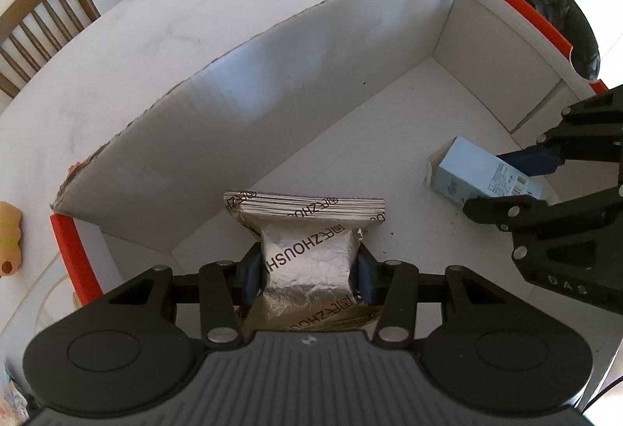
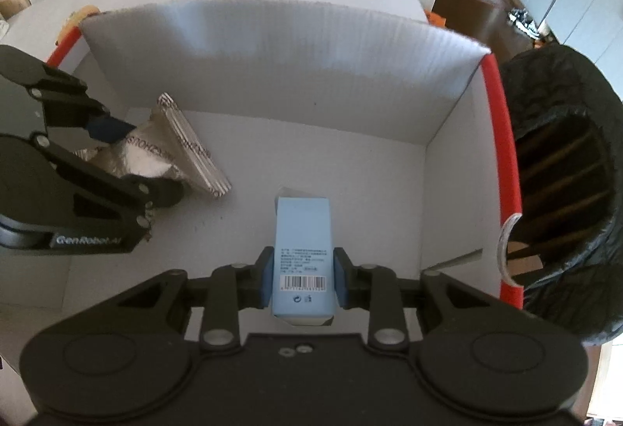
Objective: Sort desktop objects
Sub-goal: 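Open both tools to drop the wafer pack and blue box in the box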
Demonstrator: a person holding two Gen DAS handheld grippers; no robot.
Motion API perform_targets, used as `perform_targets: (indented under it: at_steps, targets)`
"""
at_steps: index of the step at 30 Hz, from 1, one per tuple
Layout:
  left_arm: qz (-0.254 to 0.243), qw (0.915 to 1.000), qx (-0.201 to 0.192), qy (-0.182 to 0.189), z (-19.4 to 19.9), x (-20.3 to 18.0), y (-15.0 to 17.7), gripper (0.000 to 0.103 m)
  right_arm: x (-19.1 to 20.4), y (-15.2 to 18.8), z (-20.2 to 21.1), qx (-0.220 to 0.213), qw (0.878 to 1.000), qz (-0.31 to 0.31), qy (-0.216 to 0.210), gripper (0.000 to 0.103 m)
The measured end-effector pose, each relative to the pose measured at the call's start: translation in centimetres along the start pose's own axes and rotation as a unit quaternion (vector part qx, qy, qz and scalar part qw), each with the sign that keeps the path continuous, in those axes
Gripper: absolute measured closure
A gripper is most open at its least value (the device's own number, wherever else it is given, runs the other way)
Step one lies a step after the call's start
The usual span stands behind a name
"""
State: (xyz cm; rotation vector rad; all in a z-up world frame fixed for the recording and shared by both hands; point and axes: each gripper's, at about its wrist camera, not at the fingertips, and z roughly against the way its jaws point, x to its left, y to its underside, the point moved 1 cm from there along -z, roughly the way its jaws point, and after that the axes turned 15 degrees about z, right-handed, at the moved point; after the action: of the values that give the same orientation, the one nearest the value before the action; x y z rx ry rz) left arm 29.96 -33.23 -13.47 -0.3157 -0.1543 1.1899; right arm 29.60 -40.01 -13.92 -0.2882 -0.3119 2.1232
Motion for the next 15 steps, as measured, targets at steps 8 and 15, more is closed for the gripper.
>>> perform_targets:
  at_steps: [8, 15]
  targets:
    - [-0.008, 1.0, -0.002, -0.003, 0.4, 0.2, 1.2, 0.055, 0.0, -0.3, -0.3, 0.013, 1.0, 0.0, -0.01, 0.073]
    - [-0.008, 0.9997, -0.019, 0.011, 1.9, 0.5, 2.3, 0.038, -0.2, 0.0, 0.6, 0.002, 1.0, -0.004, -0.006, 0.061]
